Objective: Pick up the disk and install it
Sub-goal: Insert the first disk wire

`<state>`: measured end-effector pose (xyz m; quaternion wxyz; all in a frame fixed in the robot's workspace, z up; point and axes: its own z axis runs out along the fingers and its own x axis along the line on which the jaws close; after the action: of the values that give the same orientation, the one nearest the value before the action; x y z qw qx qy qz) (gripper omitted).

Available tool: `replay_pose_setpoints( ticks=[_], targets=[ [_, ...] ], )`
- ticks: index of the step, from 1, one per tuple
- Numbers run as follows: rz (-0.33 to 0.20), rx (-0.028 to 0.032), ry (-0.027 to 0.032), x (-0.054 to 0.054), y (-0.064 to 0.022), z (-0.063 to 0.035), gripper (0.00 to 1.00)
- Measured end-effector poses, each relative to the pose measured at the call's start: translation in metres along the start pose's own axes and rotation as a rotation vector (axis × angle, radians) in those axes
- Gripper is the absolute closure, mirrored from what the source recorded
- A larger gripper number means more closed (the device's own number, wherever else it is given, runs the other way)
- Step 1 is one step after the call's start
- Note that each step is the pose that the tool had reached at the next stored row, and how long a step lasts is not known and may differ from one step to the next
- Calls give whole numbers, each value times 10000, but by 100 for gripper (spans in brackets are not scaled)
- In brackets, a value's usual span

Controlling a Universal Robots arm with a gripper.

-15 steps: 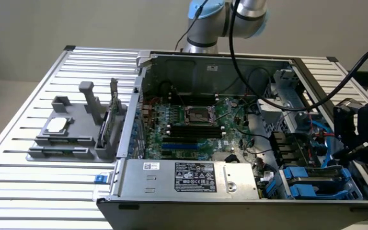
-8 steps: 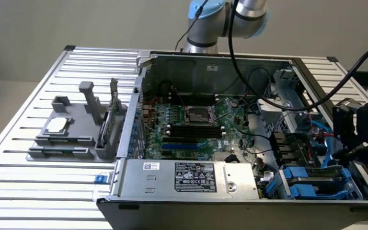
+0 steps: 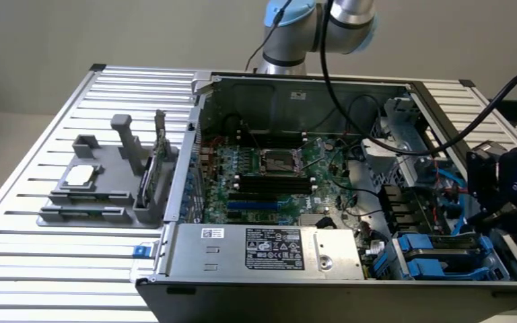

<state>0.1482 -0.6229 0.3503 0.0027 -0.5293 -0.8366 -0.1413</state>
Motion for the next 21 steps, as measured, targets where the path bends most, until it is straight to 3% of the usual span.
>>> replay_pose_setpoints(
  ticks=[3,4,7,14,18,21],
  targets=[
    [205,-9,-97,3,-24,30,84],
    [250,13,-116,3,-27,34,84],
    [350,197,-53,4,-29,33,84],
    [511,336,-29,6,-25,20,84],
    [737,582,51,7,-25,19,84],
    [975,699,81,7,-26,20,84]
  ],
)
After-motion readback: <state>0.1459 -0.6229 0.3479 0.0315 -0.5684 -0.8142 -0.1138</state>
